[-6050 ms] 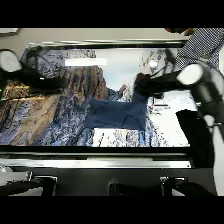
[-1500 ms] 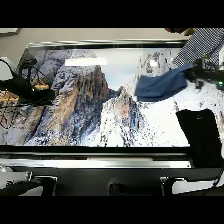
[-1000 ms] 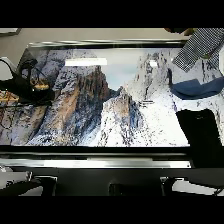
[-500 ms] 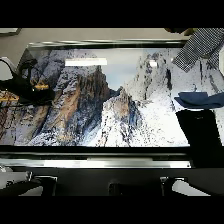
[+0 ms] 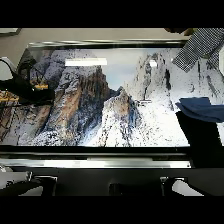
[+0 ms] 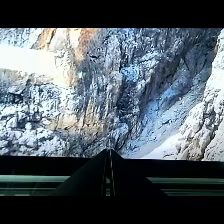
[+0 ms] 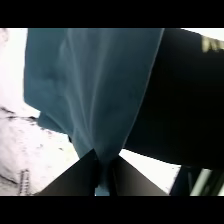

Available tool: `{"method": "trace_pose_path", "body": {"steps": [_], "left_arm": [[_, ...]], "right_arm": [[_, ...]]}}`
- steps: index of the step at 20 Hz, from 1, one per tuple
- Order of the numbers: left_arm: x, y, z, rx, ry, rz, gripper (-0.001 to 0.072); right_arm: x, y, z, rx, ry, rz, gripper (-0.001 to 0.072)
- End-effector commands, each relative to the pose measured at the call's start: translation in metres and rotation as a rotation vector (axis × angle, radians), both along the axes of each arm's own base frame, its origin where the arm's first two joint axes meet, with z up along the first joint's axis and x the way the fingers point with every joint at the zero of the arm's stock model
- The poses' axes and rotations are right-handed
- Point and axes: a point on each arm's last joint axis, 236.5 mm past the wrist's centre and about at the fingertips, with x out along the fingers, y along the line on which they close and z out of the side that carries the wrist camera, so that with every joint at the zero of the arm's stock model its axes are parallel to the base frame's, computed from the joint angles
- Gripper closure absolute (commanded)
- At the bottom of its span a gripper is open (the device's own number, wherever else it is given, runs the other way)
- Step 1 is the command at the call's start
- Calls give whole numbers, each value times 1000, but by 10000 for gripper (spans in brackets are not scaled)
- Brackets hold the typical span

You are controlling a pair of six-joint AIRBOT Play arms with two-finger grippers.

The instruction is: Fold the clothes and pants, and hang the long-sleeved shirts on hangers.

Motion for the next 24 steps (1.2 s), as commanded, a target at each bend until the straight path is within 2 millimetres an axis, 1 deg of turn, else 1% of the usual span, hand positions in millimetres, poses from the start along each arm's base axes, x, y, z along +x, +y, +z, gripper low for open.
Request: {"method": "trace_pose_path", "body": {"steps": [1,4,7,9,12,15,21,24], "left_arm": [[0,0,0,-1,0,4,687],[0,-1,0,-4,1,3,687],[-1,-7,1,-30,4,-3,687],[-1,-7,1,-31,5,-3,687],[-1,-8,1,-34,5,-4,687],[-1,-8,1,-35,5,-4,687],[-1,-8,1,-35,5,-4,687],[-1,-8,1,-35,5,-4,687]], "right_arm": [[-32,-9,-8,-48,146,31,685],[-62,-10,-32,-63,280,88,684],[-98,-1,-62,-61,385,104,685],[-116,7,-81,-56,427,111,685],[-131,12,-97,-54,463,119,684],[-143,16,-108,-39,516,135,684],[-164,14,-121,-45,609,154,684],[-169,11,-125,-60,630,160,684]]}}
